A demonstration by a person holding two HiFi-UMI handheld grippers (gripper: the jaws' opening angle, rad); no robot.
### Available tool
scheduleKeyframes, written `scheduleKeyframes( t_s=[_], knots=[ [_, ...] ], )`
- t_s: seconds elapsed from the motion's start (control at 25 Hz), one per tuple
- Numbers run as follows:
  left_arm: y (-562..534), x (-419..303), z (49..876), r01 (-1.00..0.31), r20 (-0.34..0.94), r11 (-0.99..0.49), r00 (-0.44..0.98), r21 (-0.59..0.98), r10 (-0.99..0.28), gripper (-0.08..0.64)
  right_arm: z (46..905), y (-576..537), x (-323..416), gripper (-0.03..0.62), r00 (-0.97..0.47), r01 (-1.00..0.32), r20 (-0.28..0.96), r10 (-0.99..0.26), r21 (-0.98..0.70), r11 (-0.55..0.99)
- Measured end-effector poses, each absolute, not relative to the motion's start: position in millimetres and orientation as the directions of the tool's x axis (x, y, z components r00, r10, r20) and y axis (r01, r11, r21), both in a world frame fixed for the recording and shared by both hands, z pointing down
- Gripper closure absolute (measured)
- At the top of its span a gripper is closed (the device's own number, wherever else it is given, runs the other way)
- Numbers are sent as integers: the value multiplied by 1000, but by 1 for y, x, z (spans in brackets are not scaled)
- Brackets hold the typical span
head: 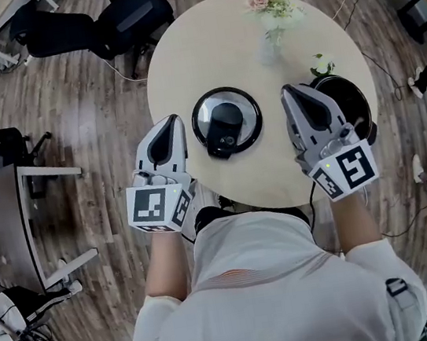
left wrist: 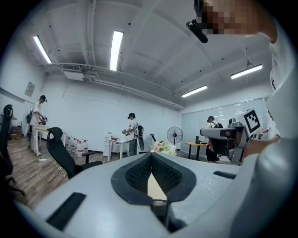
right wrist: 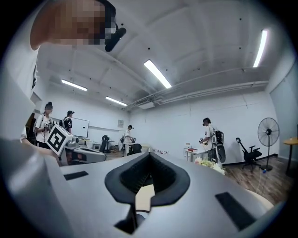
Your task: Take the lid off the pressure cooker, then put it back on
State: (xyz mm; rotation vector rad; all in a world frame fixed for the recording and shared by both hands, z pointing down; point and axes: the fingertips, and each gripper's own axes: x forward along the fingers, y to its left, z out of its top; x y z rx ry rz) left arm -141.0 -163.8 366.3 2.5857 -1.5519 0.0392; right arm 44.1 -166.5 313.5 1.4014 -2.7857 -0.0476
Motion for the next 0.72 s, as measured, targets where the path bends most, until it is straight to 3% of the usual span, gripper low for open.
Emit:
scheduleKeyframes(
  t_s=[0.24, 0.32, 0.48, 0.6, 0.72],
  knots=[
    [-161, -142, 366, -880, 85, -465, 473, 98, -877, 554, 314, -167, 40, 575, -597, -800, 27, -802, 47, 598],
    [-161, -142, 366, -880, 85, -464, 472, 100, -877, 554, 318, -169, 38, 471, -614, -788, 51, -788, 16, 615],
    [-160, -144, 370, -882, 90, -460, 469, 105, -878, 554, 327, -171, 30, 325, -648, -759, 110, -753, -16, 651],
    [-158, -145, 375, -883, 100, -456, 467, 110, -879, 554, 335, -175, 24, 261, -664, -743, 158, -731, -25, 669],
    [-156, -147, 378, -885, 104, -452, 462, 111, -881, 554, 356, -182, 19, 239, -661, -733, 257, -705, -22, 680]
  ],
)
